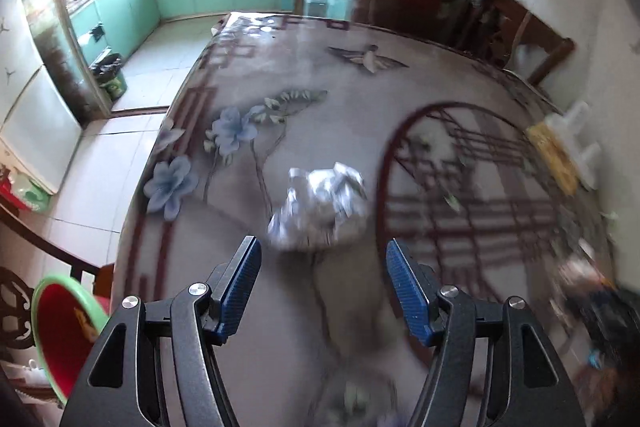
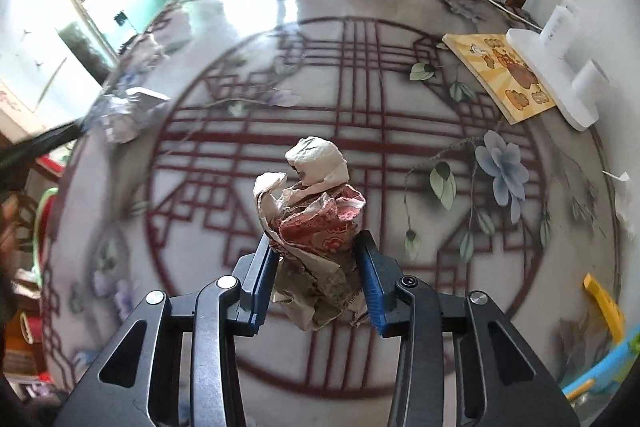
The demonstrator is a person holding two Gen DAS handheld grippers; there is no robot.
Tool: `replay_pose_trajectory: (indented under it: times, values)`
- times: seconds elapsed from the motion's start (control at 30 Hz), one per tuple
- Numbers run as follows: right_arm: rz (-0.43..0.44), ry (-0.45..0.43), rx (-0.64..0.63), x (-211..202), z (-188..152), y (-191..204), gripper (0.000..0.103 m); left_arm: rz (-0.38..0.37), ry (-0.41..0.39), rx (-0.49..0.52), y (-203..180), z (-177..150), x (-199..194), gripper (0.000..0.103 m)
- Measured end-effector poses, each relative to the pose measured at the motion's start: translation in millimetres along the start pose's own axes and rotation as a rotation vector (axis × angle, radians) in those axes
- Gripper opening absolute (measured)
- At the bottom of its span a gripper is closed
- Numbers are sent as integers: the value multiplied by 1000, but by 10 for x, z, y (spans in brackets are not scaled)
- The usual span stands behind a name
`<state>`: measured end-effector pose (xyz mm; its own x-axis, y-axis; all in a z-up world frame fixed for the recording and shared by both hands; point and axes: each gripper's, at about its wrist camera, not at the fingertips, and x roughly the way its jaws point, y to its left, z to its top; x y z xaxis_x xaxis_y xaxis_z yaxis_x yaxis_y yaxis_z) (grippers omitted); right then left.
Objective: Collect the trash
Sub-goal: 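Grasp the crumpled red-printed paper with the right tool while the left tool grasps the crumpled silver foil, then carry the crumpled paper and silver foil above the red bucket with both tools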
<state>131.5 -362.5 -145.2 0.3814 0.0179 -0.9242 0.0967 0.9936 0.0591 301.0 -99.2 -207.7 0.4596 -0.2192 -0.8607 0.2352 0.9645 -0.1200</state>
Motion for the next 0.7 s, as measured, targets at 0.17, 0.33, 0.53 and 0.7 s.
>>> replay_pose_trajectory:
  times: [0.17, 0.33, 0.53, 0.7]
  values:
    - [29, -16, 5, -144, -10, 30, 38, 25, 4, 33, -142, 177, 397, 64]
    - [30, -28, -14, -168, 57, 109, 38, 49, 100, 0, -109, 156, 734, 60]
    - [48, -38, -51, -169, 128, 240, 38, 30, 16, 13, -33, 118, 480, 51]
    - [73, -44, -59, -169, 179, 373, 38, -9, -26, 12, -11, -80, -36, 51]
